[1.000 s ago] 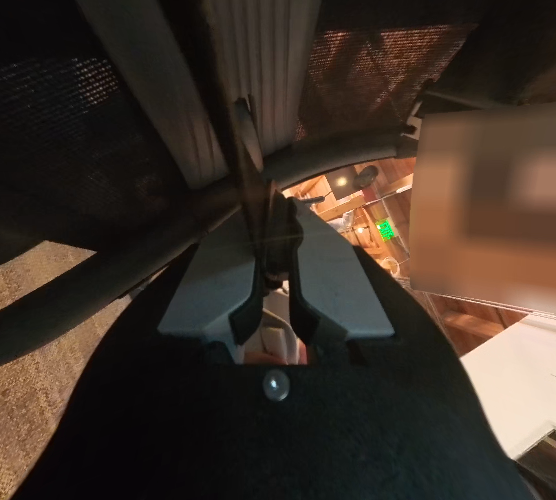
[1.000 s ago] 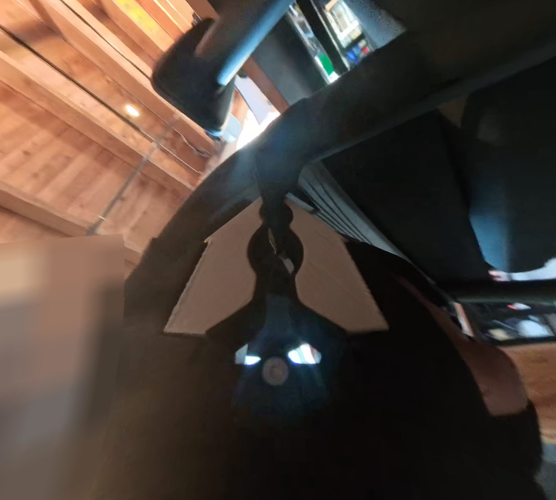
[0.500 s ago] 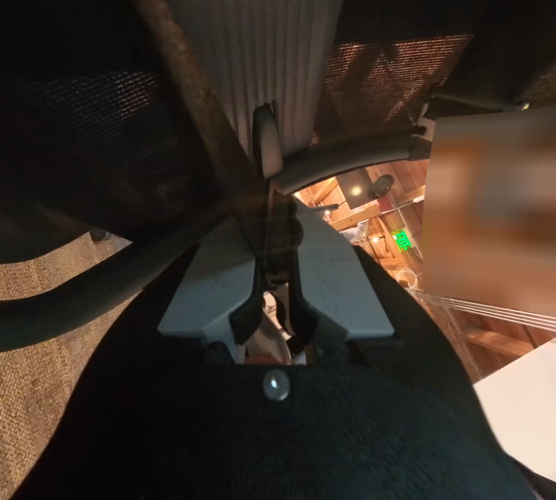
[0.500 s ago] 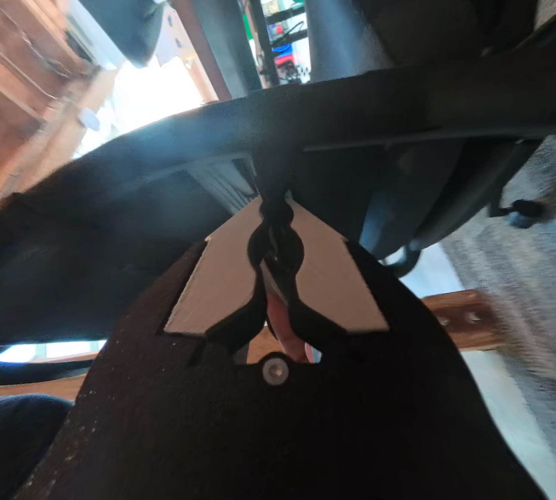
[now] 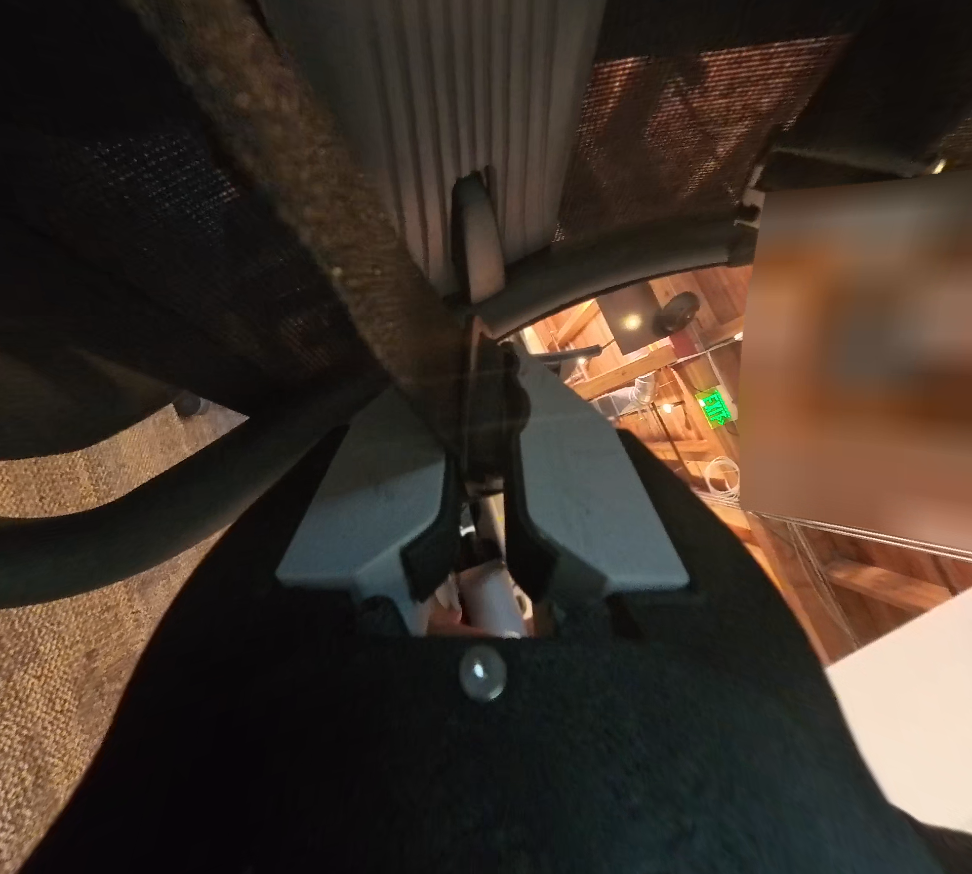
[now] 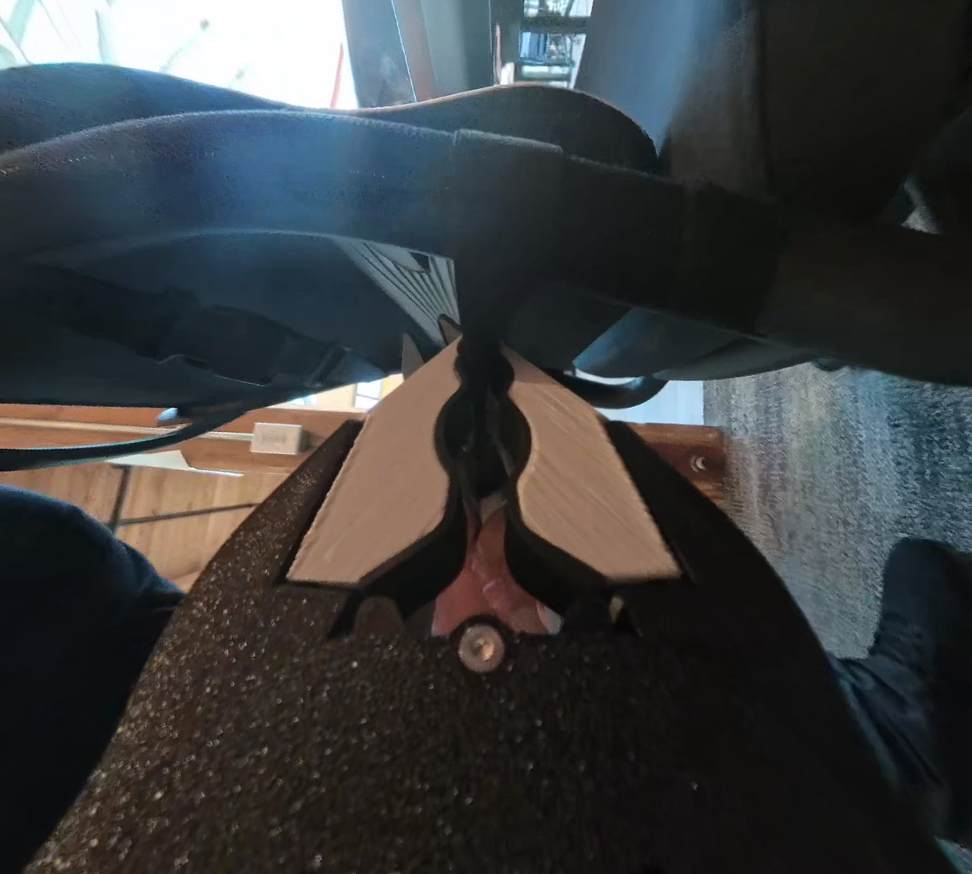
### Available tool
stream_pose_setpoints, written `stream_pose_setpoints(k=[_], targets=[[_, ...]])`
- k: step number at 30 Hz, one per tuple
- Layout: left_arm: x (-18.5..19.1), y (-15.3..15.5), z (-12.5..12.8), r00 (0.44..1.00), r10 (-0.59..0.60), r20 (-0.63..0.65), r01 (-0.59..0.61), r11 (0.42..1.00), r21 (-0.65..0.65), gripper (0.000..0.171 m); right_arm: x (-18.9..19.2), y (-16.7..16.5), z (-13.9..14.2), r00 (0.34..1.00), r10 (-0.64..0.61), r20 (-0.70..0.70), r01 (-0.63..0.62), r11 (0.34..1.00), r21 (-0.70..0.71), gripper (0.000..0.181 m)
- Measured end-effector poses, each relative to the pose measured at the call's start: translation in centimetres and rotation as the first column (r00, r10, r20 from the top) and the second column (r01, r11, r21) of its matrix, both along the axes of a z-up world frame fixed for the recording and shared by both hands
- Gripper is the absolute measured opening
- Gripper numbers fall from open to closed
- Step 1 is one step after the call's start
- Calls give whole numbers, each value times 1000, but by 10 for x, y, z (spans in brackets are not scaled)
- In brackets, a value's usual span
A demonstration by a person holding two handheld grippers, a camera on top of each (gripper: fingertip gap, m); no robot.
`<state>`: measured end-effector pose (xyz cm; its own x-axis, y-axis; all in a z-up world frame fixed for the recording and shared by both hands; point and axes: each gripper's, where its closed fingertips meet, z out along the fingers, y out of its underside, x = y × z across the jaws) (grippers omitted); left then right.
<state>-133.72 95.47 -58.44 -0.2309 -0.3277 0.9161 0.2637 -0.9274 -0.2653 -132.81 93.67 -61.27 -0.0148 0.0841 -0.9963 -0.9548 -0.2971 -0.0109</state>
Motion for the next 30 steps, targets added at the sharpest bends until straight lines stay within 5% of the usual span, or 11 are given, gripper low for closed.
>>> stream_pose_setpoints(k=[5, 10, 12, 15, 17, 18, 21, 24, 26, 28, 30], targets=[[7, 14, 10, 993, 108, 42, -110, 994, 28, 9, 12, 15, 13, 966, -218, -141, 232, 969, 89, 0], [2, 0, -8, 999, -5, -33, 5, 1000, 17, 9, 5, 4, -11, 978, -156, -137, 161, 986, 30, 1], [0, -17, -17, 995, -75, -71, 74, 997, -20, 11, 5, -7, -25, 988, -121, -98, 119, 992, -35, 24], [-9, -46, -46, 948, -229, -223, 222, 973, -56, 44, 19, -23, -31, 992, -87, -93, 81, 995, -61, 43], [-26, -67, -82, 877, -331, -349, 297, 943, -150, 87, 24, -33, -39, 997, -53, -52, 48, 994, -102, 48], [-37, -83, -97, 834, -394, -388, 342, 919, -198, 94, 27, -40, -45, 998, -47, -34, 42, 990, -137, 46], [-80, -147, -136, 644, -581, -498, 493, 813, -312, 90, 31, -77, -50, 997, -71, -29, 65, 980, -188, 52], [-133, -208, -137, 360, -782, -509, 680, 593, -431, 79, -2, -133, -51, 979, 93, 181, -26, 939, -343, 48], [-160, -216, -117, 228, -768, -599, 796, 501, -339, 66, -16, -164, -28, 864, 231, 448, -20, 904, -427, 35], [-175, -196, -97, 161, -648, -744, 863, 458, -212, 54, -17, -188, -6, 658, 373, 654, 55, 843, -536, 35], [-188, -162, -82, 103, -473, -875, 882, 449, -139, 64, -13, -193, 18, 475, 465, 747, 140, 798, -586, 42]])
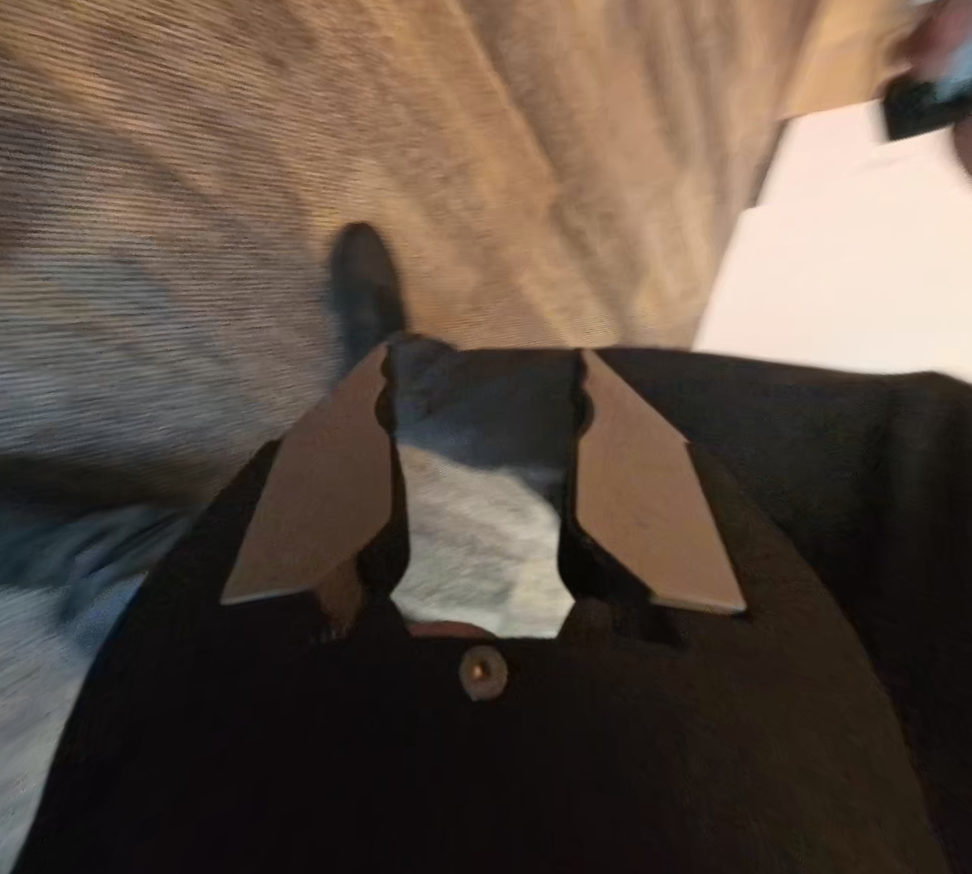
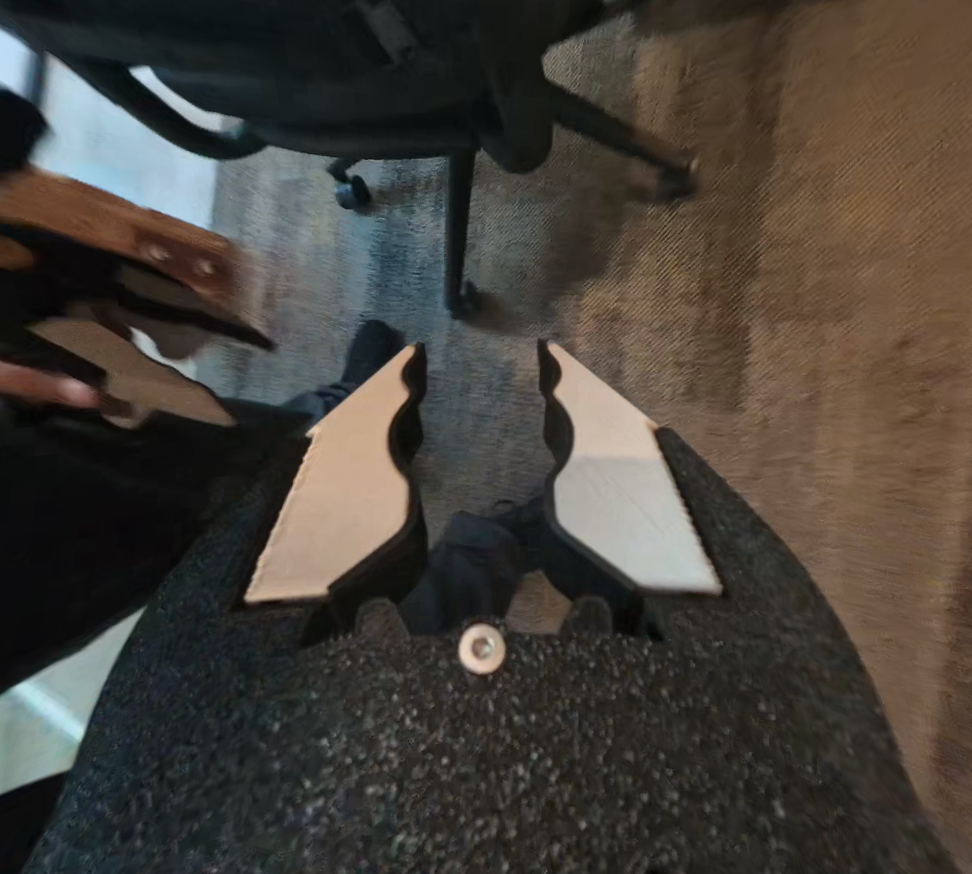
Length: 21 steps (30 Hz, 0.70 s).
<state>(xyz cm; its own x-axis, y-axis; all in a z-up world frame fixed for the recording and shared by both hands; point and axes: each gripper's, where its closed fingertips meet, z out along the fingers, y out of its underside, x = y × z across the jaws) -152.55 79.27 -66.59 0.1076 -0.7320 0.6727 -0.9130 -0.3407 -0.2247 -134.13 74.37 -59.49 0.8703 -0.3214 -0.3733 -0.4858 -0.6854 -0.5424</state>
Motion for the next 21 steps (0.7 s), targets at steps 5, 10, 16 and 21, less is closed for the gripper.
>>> stream_pose_setpoints(k=[5, 10, 16, 21], targets=[[-12, 73, 52, 996, 11, 90, -46, 915, 401, 72, -37, 62, 24, 950, 239, 202, -235, 971, -45, 61], [-12, 130, 61, 942, 189, 277, -327, 696, 639, 102, -79, 130, 3, 900, 379, 213, -391, 920, 18, 99], [0, 174, 58, 752, 406, 519, -654, 562, 507, 106, -90, 201, -8, 984, 93, 153, -121, 975, 188, 124], [-7, 216, 72, 621, 493, 609, -774, 510, 375, 107, -78, 218, 10, 947, -237, 216, 177, 949, 262, 136]])
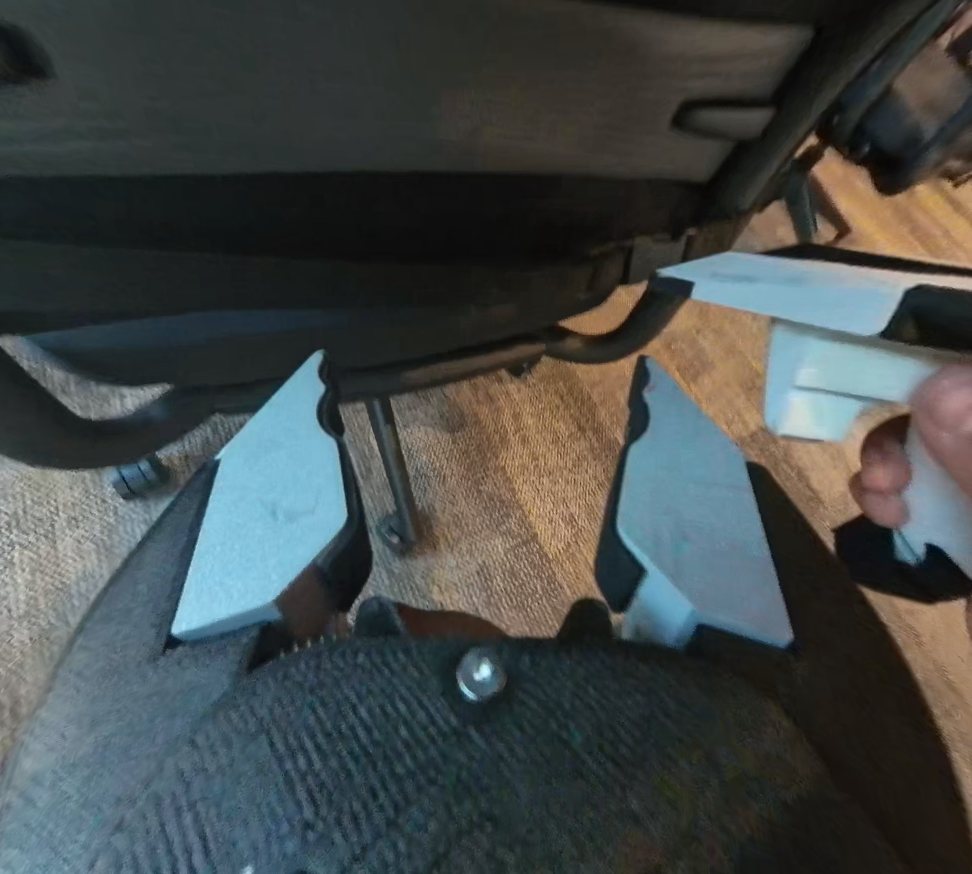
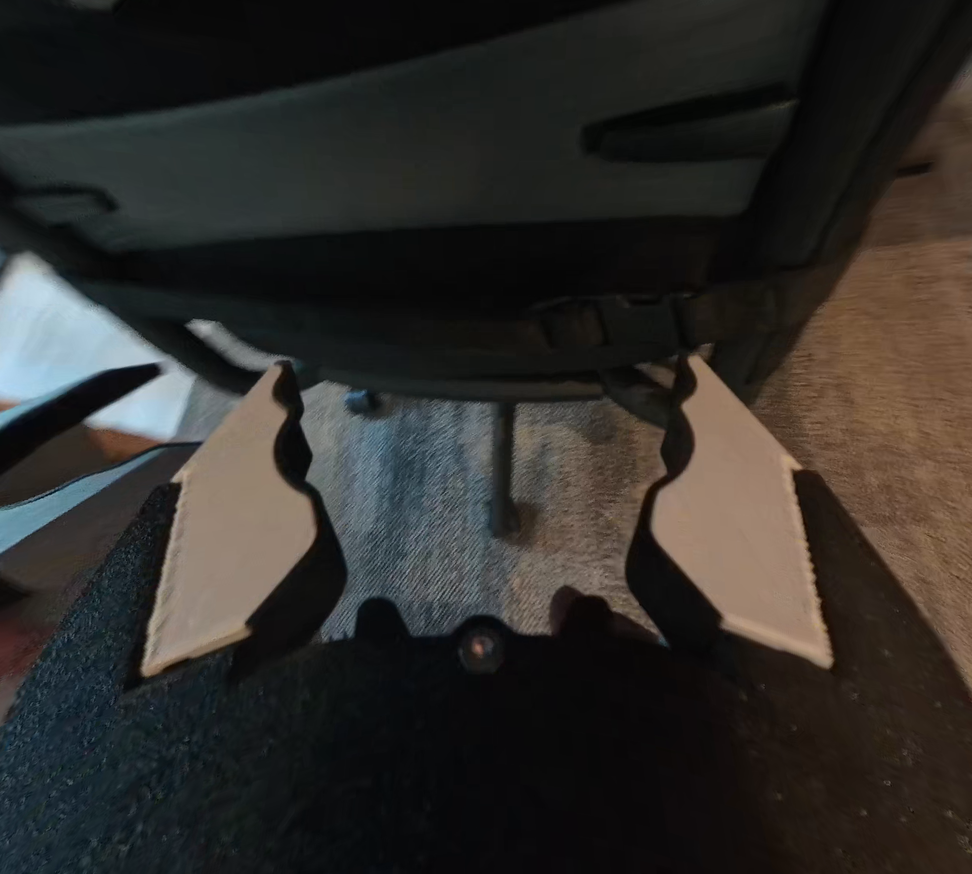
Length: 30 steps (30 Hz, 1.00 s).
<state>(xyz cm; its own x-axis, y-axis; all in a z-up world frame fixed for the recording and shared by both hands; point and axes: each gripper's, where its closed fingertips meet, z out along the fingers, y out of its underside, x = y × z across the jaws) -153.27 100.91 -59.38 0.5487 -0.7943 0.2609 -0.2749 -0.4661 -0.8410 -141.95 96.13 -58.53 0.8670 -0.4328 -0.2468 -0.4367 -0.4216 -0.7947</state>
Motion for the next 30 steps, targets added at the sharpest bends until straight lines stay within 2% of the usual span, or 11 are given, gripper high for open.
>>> stream_pose_setpoints(k=[1, 3, 4, 5, 11, 19, 23, 30], targets=[[-3, 10, 7, 1000, 7, -9, -6, 999, 41, 107, 7, -2, 4, 996, -76, 54, 78, 997, -23, 135], [-15, 32, 8, 990, 89, -112, -77, 991, 105, 90, 12, -6, 11, 979, -163, 125, 172, 983, -69, 136], [-21, 37, 4, 978, 121, -170, -104, 989, 108, 93, 10, -7, 13, 974, -185, 130, 197, 977, -85, 136], [-24, 38, 2, 970, 130, -205, -111, 989, 102, 104, 4, -8, 16, 973, -194, 123, 205, 974, -92, 136], [-30, 24, 20, 973, 113, -203, -92, 990, 111, 97, -30, -11, 48, 976, -144, 160, 160, 983, -93, 137], [-11, 19, 77, 989, 50, -142, -24, 984, 178, 99, -38, -13, 99, 965, -144, 219, 162, 985, -62, 138], [4, 7, 90, 990, -6, -140, 37, 976, 215, 98, -39, -25, 103, 964, -161, 209, 179, 982, -66, 137], [8, -25, 92, 981, -88, -173, 128, 964, 234, 99, -44, -64, 98, 964, -229, 133, 239, 968, -70, 137]])
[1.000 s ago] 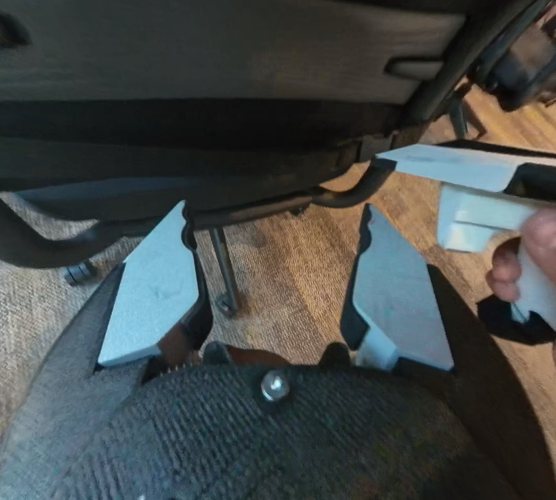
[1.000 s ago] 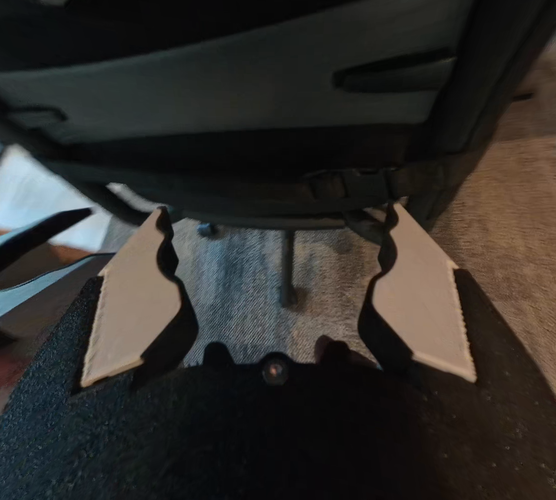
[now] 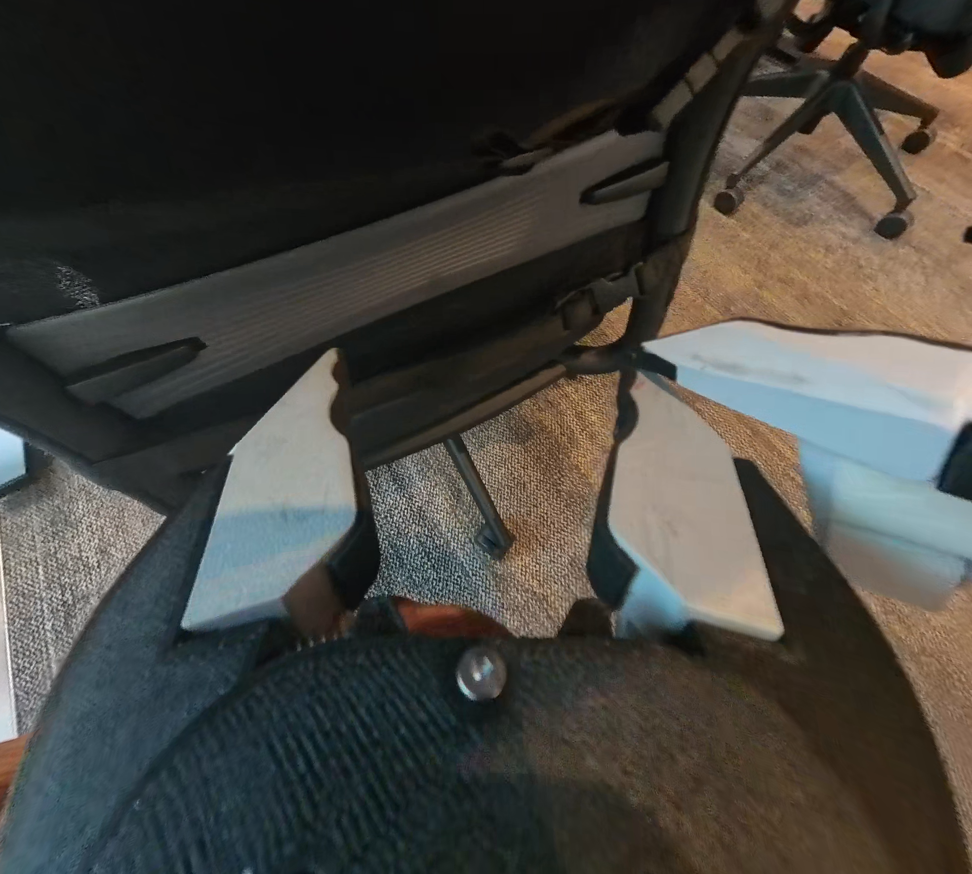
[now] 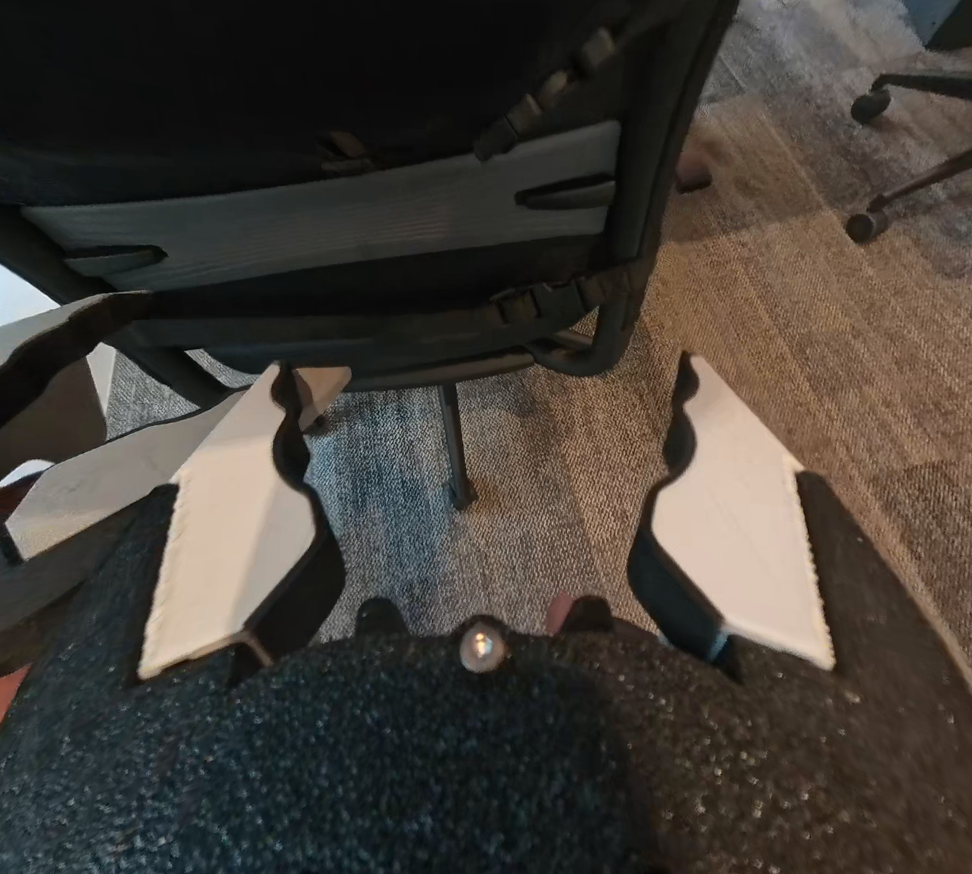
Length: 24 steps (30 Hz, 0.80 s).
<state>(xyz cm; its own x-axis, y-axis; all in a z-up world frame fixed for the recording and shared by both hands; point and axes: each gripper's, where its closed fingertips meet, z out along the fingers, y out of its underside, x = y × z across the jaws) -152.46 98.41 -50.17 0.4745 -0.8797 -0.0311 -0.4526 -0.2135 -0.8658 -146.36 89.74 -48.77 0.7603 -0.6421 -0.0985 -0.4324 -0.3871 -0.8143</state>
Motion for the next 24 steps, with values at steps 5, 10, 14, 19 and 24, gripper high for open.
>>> stream_pose_setpoints(k=[5, 10, 14, 19, 24], targets=[[10, -18, 19, 998, -55, 9, 55, 998, 19, 101, 4, -22, 20, 999, -42, 2, 42, 999, 25, 137], [3, -16, 27, 998, -57, -19, 58, 998, 41, 99, -1, -21, 25, 999, -33, -18, 33, 999, 41, 137], [-16, -8, 6, 981, -81, -175, 95, 992, 78, 99, -30, 0, 5, 959, 77, -274, -30, 985, 171, 138], [-57, 30, 13, 854, -85, -514, 257, 926, 275, 90, -73, 33, 1, 550, 389, -739, 159, 820, 550, 138], [-95, 31, 23, 802, -170, -573, 204, 979, -5, 97, -51, 46, 24, 206, 666, -717, 562, 519, 644, 135]])
